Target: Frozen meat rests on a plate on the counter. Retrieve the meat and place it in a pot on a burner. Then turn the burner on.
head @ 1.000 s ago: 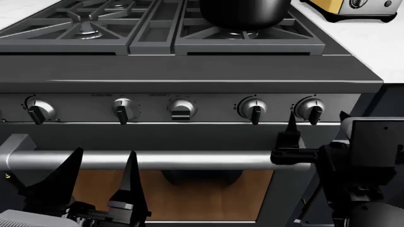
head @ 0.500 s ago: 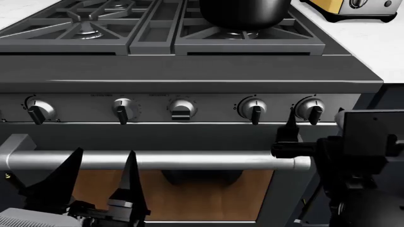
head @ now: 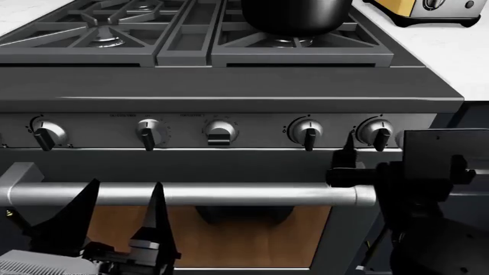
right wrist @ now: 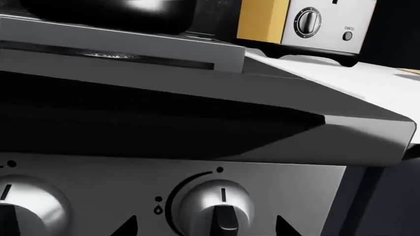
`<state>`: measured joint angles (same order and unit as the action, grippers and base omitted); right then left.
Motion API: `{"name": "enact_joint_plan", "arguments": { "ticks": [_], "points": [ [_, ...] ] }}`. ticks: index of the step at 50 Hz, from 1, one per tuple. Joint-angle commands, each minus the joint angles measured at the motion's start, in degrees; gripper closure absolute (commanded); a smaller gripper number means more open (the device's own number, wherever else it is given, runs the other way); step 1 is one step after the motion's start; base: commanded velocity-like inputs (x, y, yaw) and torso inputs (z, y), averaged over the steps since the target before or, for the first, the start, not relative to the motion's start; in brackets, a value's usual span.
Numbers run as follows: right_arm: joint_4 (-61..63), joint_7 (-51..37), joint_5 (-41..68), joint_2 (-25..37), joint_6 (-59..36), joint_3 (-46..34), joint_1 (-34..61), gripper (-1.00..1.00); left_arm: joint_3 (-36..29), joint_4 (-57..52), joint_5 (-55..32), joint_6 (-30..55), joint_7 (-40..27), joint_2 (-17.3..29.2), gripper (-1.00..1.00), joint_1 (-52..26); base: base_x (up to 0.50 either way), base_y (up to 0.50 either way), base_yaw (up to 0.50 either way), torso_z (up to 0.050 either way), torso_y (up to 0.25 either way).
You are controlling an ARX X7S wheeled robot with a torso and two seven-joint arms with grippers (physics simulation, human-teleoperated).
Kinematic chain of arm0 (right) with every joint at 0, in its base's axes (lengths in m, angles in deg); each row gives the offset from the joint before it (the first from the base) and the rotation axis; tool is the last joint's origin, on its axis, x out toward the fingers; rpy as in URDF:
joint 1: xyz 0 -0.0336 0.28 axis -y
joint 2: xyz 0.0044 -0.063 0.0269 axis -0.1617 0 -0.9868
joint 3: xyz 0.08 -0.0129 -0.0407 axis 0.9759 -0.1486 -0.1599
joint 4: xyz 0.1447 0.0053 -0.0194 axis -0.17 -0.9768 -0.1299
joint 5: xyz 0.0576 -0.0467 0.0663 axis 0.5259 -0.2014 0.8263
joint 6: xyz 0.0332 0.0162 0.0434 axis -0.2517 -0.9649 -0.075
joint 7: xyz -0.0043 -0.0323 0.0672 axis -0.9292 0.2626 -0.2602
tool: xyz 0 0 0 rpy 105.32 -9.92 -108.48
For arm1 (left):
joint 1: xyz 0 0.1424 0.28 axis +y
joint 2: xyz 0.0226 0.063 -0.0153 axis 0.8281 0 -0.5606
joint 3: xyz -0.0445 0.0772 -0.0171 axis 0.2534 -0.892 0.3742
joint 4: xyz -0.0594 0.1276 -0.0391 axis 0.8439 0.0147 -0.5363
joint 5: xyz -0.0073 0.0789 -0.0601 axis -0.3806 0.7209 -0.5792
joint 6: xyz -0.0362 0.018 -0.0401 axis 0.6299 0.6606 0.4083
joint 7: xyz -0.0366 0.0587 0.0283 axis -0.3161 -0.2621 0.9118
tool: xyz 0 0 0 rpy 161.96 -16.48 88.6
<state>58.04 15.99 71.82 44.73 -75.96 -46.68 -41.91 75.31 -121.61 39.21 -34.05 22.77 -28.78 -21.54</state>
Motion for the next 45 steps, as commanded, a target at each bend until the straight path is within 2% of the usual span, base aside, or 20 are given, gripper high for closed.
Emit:
{"name": "enact_joint_plan", "arguments": {
  "ticks": [1, 40, 41, 45],
  "points": [
    [-2.4, 0.84, -0.62, -1.18, -0.32, -0.4, 0.53, -1.0, -0.12, 0.62, -0.14, -0.17, 0.07, 0.0, -1.0, -0.26, 0.0, 0.0, 0.0, 0.0, 0.0],
    [-5.65, 2.07, -2.28, -1.19, 0.36, -0.09, 0.18, -1.0, -0.88, 1.04, 0.2, -0.41, -0.33, 0.04, -1.0, -0.21, 0.0, 0.0, 0.0, 0.0, 0.0],
    [-5.56, 2.2, -2.42, -1.24, 0.2, -0.24, 0.3, 1.0, -0.89, 1.08, 0.17, -0.41, -0.33, 0.04, -1.0, -0.25, 0.0, 0.0, 0.0, 0.0, 0.0],
    [-5.22, 2.49, -2.67, -1.51, -0.33, -0.68, 0.69, 1.0, -0.86, 1.09, 0.08, -0.48, -0.37, 0.09, -1.0, -0.22, 0.0, 0.0, 0.0, 0.0, 0.0]
  ]
}}
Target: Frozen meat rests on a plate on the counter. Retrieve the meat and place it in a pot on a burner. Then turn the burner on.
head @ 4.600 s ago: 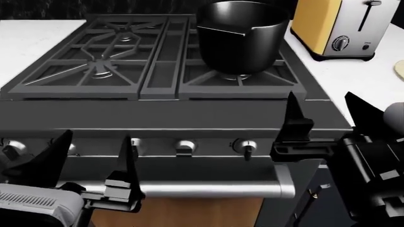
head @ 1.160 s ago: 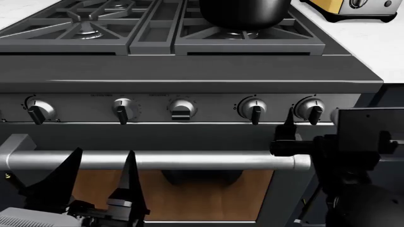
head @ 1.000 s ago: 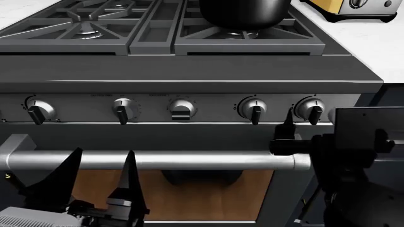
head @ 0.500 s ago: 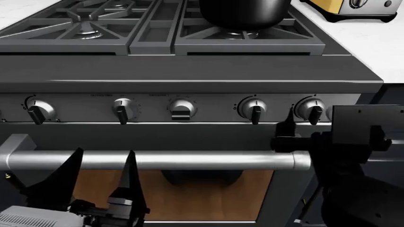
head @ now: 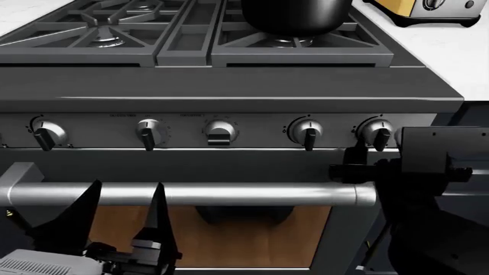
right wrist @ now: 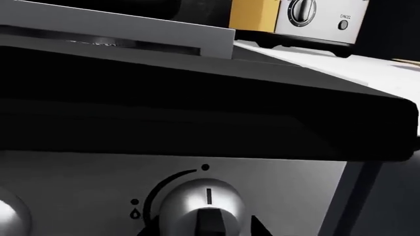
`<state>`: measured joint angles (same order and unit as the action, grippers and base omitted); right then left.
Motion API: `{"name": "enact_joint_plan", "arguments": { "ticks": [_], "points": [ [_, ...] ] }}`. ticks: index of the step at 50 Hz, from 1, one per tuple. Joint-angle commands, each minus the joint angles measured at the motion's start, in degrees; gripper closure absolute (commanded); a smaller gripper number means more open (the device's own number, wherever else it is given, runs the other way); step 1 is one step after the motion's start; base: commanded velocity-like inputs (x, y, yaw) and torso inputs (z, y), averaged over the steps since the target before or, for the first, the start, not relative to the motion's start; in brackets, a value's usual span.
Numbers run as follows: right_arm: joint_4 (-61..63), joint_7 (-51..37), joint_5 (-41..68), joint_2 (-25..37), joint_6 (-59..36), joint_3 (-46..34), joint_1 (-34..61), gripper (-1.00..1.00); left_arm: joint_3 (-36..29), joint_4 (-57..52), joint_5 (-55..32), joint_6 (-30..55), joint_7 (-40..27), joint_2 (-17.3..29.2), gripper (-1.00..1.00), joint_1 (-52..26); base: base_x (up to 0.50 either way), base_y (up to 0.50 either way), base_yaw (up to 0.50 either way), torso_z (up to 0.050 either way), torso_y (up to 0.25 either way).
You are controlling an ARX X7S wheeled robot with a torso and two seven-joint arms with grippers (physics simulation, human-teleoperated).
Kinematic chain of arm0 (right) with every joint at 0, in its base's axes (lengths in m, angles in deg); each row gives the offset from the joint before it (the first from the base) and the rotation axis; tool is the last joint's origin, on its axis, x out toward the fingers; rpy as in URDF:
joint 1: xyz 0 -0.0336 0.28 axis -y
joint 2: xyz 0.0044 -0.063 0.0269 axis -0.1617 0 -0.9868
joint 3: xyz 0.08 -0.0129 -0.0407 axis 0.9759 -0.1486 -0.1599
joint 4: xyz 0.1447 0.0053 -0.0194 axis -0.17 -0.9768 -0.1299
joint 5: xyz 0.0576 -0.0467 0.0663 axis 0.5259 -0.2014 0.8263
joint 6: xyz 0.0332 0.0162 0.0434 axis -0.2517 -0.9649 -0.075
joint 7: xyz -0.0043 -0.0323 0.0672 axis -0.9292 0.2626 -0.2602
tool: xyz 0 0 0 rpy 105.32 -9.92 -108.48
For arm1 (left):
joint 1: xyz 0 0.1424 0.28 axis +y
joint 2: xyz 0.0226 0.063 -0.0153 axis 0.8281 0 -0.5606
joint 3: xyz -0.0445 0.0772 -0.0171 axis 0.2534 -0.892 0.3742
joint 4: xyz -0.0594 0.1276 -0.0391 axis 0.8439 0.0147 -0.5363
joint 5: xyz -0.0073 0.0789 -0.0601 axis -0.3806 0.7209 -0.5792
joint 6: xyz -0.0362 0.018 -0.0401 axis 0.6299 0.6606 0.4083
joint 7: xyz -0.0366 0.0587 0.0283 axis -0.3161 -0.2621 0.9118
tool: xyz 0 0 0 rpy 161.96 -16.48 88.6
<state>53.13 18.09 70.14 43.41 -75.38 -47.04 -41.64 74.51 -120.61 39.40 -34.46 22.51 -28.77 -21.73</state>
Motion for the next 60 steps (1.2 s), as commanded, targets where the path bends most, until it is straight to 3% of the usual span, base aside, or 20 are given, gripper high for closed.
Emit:
{"name": "enact_joint_plan", "arguments": {
  "ticks": [1, 19, 60],
  "points": [
    [-0.33, 0.4, -0.95, -0.25, -0.93, -0.32, 0.46, 1.0, -0.04, 0.12, -0.15, -0.11, -0.11, 0.09, -1.0, -0.01, 0.0, 0.0, 0.0, 0.0, 0.0],
    [0.6, 0.38, -1.18, -0.22, -1.64, -0.44, 1.2, 1.0, 0.04, 0.49, -0.39, -0.59, -0.05, 0.28, -1.0, -0.13, 0.0, 0.0, 0.0, 0.0, 0.0],
    [8.52, -0.65, -16.02, 1.25, -21.7, -10.63, 15.72, 1.0, -0.3, 0.43, -0.48, -1.01, -0.32, 0.7, -1.0, -0.05, 0.0, 0.0, 0.0, 0.0, 0.002]
  ]
}}
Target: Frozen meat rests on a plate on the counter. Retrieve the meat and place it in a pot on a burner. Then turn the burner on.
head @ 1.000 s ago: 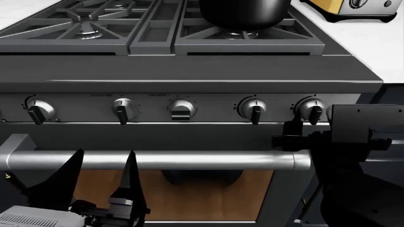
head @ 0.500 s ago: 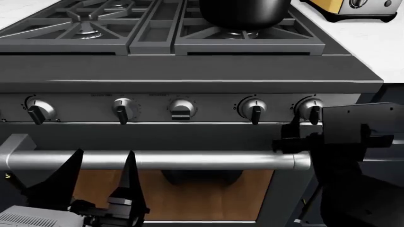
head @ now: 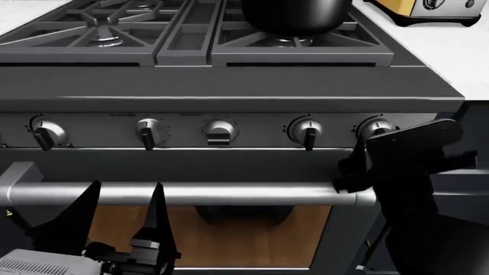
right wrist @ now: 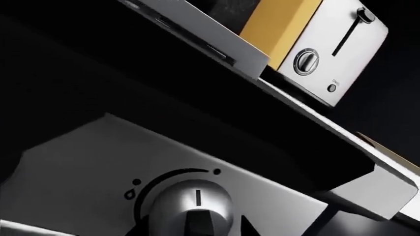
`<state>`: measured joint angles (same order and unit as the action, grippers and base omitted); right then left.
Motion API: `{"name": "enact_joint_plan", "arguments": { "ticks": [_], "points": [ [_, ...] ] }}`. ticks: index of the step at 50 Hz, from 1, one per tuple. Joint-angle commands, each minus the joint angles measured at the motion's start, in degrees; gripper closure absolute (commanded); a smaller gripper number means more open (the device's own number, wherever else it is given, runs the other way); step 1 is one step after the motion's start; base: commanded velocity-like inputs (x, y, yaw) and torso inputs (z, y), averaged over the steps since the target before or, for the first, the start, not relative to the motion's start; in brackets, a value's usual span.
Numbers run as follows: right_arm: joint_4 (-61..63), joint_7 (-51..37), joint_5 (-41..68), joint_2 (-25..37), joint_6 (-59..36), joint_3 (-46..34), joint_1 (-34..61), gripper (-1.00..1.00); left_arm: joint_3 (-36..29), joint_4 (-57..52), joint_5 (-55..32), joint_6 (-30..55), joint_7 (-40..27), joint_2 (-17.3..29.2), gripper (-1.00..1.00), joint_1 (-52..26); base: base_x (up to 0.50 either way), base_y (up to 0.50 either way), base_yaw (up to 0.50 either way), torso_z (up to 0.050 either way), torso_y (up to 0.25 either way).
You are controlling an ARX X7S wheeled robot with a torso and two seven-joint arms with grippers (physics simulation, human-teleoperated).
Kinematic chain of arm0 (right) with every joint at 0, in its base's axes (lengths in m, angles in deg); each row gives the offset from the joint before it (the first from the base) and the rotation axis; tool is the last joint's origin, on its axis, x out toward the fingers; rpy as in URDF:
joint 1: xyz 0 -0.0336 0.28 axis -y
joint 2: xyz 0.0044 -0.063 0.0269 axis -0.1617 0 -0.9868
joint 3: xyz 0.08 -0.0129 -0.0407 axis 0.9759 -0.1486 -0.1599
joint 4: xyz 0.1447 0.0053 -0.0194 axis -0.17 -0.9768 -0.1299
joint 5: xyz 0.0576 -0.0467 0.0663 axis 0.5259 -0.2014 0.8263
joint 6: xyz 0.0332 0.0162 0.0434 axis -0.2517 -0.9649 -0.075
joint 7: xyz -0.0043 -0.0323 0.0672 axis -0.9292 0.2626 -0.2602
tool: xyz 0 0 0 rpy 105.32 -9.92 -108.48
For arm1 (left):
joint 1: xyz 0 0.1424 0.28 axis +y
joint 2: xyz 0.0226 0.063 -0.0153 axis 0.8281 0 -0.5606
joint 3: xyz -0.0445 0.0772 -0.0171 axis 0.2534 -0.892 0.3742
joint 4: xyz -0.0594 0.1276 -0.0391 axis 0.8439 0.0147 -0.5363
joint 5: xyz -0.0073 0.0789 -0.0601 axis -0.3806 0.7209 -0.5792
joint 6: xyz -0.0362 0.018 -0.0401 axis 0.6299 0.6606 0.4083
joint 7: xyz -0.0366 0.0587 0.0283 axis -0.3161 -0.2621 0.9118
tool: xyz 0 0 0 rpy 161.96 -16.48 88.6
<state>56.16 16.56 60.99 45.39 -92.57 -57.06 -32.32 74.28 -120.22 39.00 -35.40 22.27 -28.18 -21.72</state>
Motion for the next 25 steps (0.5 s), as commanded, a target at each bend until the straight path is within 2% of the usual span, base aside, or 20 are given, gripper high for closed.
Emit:
{"name": "enact_joint_plan", "arguments": {
  "ticks": [1, 25],
  "points": [
    [5.64, 0.91, -7.11, -0.73, -4.93, -0.82, 6.68, 1.0, -0.06, 0.07, -0.11, -0.08, -0.07, 0.12, -1.0, -0.1, 0.0, 0.0, 0.0, 0.0, 0.0],
    [10.29, 1.48, -12.8, -0.68, -14.62, -6.44, 13.16, 1.0, -0.31, 0.1, 0.02, -0.39, -0.19, 0.3, -1.0, 0.01, 0.0, 0.0, 0.0, 0.001, 0.004]
  ]
}}
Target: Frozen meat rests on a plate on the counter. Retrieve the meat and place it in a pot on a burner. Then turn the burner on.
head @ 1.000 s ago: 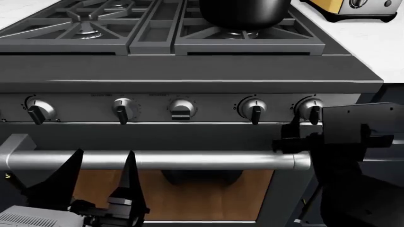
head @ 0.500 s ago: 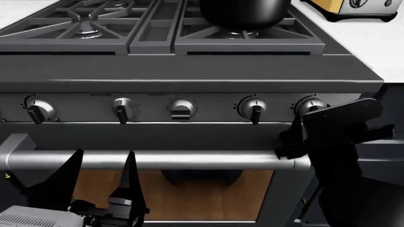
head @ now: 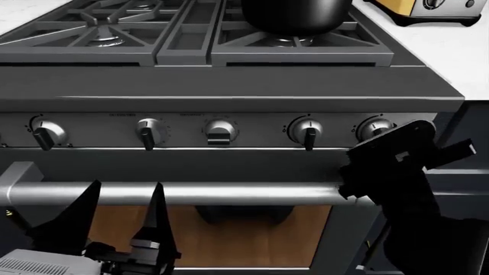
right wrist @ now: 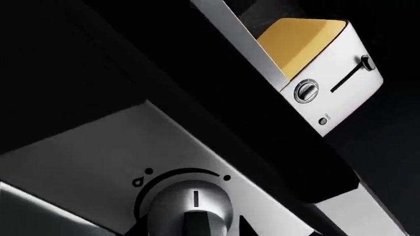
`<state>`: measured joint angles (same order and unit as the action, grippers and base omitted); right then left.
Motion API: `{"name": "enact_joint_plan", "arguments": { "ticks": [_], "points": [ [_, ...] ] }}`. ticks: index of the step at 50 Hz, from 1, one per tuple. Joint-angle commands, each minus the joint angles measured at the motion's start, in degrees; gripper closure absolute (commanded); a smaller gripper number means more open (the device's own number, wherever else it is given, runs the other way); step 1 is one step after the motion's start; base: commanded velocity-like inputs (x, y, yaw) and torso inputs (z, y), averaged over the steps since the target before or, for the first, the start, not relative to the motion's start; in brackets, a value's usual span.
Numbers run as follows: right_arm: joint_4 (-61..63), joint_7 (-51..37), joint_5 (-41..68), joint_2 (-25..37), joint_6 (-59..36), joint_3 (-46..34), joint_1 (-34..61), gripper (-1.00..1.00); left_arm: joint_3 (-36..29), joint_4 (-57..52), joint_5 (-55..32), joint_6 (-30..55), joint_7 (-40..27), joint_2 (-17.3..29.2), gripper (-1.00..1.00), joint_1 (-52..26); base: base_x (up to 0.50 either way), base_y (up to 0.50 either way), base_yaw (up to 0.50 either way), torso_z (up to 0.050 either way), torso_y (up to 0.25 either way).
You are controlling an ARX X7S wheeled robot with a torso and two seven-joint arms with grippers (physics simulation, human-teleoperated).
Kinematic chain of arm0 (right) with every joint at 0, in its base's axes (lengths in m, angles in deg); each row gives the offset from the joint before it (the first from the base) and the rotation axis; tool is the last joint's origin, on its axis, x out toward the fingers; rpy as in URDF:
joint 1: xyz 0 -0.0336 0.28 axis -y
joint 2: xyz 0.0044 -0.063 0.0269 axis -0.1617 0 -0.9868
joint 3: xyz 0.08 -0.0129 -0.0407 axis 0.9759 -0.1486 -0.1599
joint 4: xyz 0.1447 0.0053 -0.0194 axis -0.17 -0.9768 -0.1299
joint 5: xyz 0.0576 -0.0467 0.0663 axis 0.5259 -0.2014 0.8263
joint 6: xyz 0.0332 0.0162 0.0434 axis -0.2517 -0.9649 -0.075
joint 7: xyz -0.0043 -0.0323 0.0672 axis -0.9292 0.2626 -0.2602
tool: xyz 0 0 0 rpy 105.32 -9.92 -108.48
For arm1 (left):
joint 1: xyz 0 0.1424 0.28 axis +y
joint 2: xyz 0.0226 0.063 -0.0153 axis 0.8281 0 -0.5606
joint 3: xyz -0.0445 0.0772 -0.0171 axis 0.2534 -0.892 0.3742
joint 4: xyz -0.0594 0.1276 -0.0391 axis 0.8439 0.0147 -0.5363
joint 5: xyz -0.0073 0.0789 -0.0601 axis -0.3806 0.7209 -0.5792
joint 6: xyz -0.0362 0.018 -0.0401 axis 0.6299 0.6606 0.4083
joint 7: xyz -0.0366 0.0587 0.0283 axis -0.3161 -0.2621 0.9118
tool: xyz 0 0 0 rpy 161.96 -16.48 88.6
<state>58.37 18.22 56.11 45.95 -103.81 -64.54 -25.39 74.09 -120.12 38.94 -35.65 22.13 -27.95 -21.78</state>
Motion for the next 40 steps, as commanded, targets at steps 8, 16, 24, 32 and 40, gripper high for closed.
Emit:
{"name": "enact_joint_plan", "arguments": {
  "ticks": [8, 16, 24, 32, 40],
  "points": [
    [9.25, 0.27, -9.65, -1.62, -6.67, -1.12, 8.44, 1.0, -0.15, 0.04, 0.01, -0.17, -0.13, 0.15, -1.0, -0.06, 0.0, 0.0, 0.0, 0.001, 0.005],
    [10.95, 1.02, -13.07, -2.67, -11.65, -5.57, 12.01, 1.0, -0.16, 0.14, -0.08, -0.27, -0.12, 0.24, -1.0, -0.15, 0.0, 0.0, 0.0, 0.001, 0.004],
    [12.53, 1.44, -14.28, -2.54, -14.46, -7.66, 13.95, 1.0, -0.35, -0.12, 0.17, -0.25, -0.33, 0.25, -1.0, -0.02, 0.0, 0.0, 0.0, 0.001, 0.004],
    [13.02, 1.49, -13.74, -2.33, -15.15, -7.37, 14.24, 1.0, -0.45, -0.18, 0.29, -0.32, -0.42, 0.31, -1.0, -0.01, 0.0, 0.0, 0.0, 0.003, 0.005],
    [13.45, 1.3, -13.21, -1.94, -15.4, -6.95, 14.12, 1.0, -0.5, -0.26, 0.36, -0.44, -0.46, 0.43, -1.0, 0.08, 0.0, 0.0, 0.0, 0.001, 0.004]
  ]
}}
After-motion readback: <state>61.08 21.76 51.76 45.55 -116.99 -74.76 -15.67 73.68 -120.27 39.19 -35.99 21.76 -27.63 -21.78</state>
